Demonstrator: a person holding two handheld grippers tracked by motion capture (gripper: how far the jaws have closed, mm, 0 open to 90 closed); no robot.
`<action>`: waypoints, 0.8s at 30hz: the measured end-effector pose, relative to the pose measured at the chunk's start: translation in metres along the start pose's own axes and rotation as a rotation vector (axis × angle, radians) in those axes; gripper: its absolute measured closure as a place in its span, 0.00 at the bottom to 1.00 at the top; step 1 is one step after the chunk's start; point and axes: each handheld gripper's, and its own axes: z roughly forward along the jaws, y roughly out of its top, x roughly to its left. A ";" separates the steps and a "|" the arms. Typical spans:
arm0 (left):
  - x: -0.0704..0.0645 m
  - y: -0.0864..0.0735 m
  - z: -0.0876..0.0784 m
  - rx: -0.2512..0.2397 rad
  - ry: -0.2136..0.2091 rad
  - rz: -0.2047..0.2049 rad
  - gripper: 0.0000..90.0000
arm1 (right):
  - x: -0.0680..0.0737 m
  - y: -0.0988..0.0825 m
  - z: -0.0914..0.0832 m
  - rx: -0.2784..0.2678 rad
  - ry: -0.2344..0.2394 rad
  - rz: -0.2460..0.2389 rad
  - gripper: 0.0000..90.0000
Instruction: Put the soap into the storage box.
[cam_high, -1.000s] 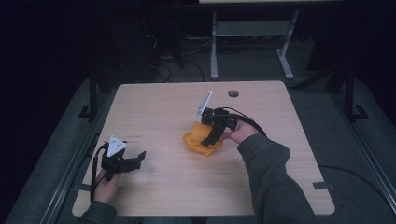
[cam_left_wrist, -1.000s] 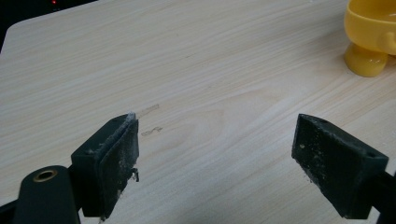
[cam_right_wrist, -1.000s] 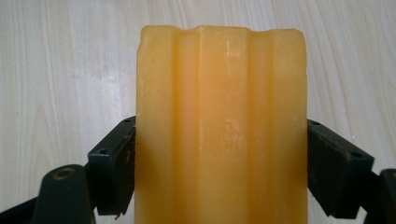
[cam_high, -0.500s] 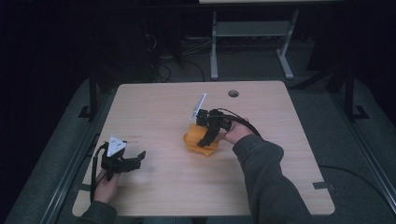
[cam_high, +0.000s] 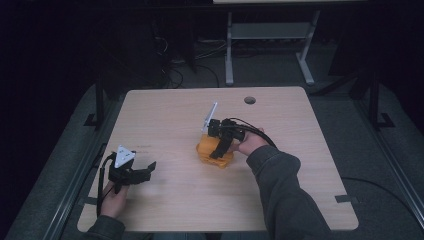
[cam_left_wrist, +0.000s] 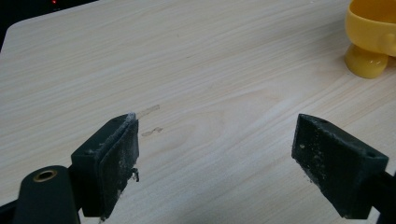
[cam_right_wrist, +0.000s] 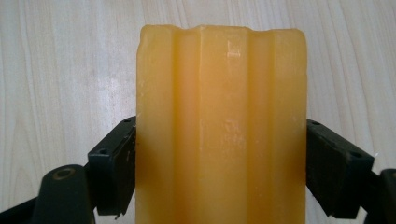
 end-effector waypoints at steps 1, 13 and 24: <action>0.000 0.000 0.000 0.000 0.000 0.000 0.16 | 0.000 0.000 0.000 0.000 0.000 0.000 0.23; 0.000 0.000 0.000 0.000 -0.001 0.001 0.16 | 0.001 0.001 0.004 0.007 -0.009 0.003 0.23; 0.000 0.000 0.001 0.003 0.000 0.006 0.16 | 0.002 0.000 0.002 -0.012 -0.015 0.015 0.22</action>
